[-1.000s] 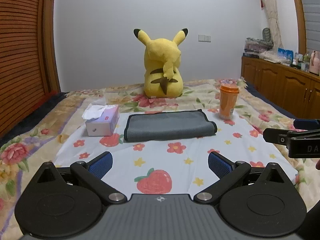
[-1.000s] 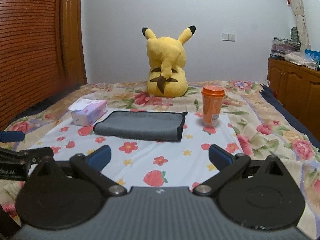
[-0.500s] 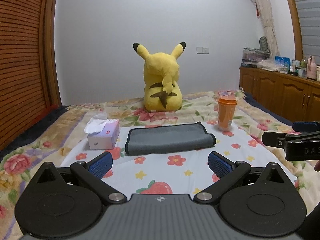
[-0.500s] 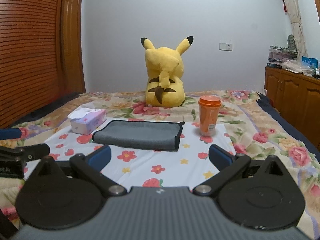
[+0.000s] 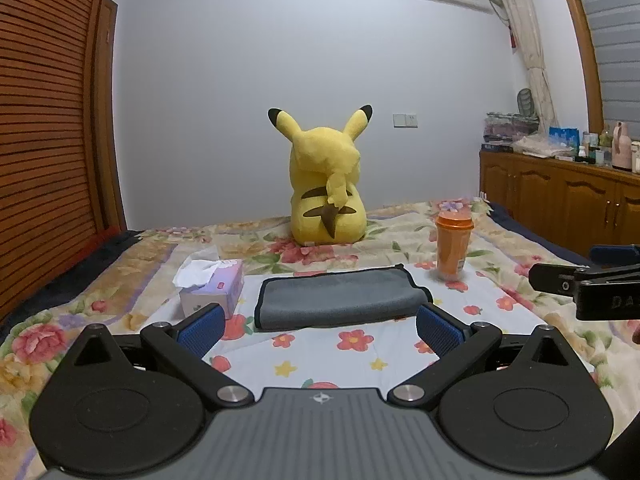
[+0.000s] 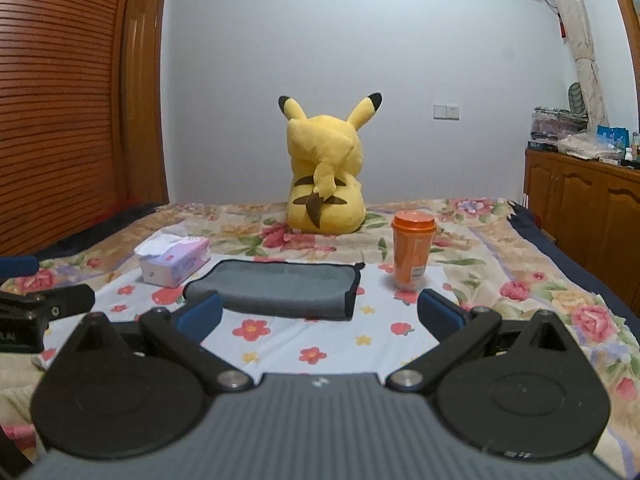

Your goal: Fold towel

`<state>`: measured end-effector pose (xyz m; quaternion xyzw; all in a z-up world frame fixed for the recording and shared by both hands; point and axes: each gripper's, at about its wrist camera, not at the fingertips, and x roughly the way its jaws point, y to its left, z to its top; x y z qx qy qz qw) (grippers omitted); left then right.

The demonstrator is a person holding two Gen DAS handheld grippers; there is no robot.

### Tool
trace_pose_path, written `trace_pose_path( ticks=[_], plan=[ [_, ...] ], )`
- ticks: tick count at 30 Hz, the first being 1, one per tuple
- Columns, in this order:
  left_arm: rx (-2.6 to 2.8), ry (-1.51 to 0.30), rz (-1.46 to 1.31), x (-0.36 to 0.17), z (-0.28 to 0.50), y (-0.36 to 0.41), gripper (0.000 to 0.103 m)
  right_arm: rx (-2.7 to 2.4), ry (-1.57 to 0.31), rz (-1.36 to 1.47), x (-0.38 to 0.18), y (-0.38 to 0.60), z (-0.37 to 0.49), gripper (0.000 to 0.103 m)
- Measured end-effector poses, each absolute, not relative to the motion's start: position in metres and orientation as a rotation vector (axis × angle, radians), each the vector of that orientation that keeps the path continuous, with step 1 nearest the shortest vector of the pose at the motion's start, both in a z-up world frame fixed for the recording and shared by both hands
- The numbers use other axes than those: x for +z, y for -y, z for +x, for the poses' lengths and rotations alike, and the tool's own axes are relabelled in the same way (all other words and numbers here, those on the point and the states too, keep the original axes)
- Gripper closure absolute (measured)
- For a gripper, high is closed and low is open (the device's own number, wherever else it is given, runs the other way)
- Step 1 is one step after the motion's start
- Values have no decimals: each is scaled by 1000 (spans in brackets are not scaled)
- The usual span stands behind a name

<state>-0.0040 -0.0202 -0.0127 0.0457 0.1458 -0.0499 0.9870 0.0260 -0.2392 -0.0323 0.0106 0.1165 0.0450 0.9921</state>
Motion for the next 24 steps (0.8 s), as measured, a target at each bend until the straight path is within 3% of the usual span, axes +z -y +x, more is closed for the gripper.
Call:
trace_pose_path(
  ticks=[24],
  plan=[
    [-90, -288, 86, -13, -5, 17, 0, 82, -222, 26, -32, 242, 26, 0]
  ],
)
